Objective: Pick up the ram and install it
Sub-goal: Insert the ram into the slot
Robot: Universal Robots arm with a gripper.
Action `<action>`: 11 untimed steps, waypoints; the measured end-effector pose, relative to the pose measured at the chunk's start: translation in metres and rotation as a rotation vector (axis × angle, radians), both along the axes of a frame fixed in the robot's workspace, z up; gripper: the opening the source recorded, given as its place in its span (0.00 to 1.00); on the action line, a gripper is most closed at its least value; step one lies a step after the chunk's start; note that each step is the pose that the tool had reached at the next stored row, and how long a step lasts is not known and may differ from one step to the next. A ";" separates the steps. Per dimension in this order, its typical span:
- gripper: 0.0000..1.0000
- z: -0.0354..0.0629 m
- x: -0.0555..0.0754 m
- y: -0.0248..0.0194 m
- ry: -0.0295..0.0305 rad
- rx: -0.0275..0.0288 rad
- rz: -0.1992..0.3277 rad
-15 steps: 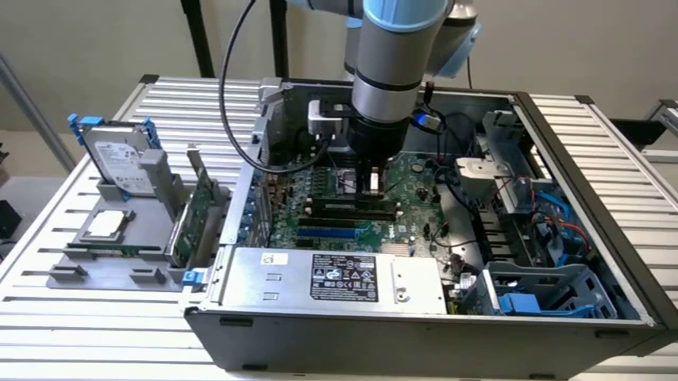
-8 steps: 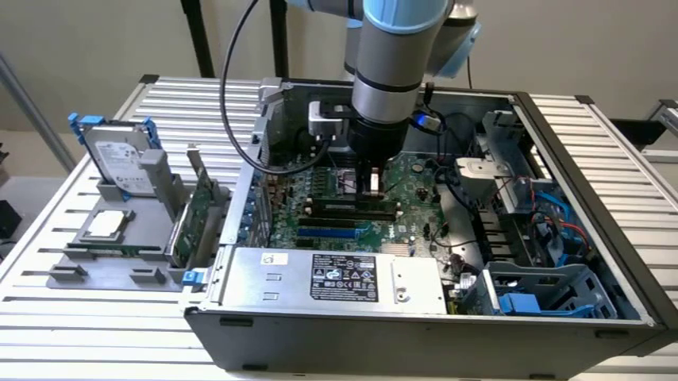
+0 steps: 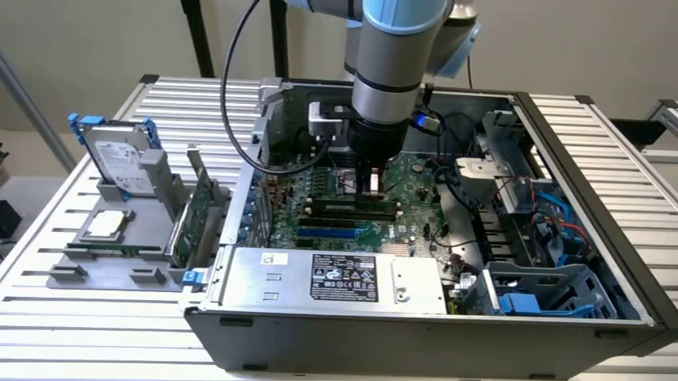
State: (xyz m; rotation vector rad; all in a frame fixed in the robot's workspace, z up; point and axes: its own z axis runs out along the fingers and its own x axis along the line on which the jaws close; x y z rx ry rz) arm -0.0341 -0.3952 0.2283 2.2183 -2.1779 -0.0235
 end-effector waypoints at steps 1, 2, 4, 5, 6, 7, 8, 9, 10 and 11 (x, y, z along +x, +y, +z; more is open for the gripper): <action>0.00 -0.0002 0.000 0.0003 0.0000 -0.0010 0.000; 0.00 -0.0004 0.000 0.0005 0.0000 -0.0021 0.000; 0.00 -0.0008 0.000 0.0011 0.0000 -0.0039 0.000; 0.00 -0.0011 0.000 0.0013 -0.0001 -0.0047 0.000; 0.00 -0.0013 0.000 0.0015 -0.0001 -0.0058 0.000; 0.00 -0.0016 0.000 0.0016 0.0000 -0.0068 0.000; 0.00 -0.0019 0.000 0.0018 0.0000 -0.0077 0.000; 0.00 -0.0023 0.000 0.0019 0.0000 -0.0086 0.000; 0.00 -0.0027 0.000 0.0020 0.0000 -0.0093 0.000; 0.00 -0.0031 0.000 0.0021 -0.0001 -0.0098 0.000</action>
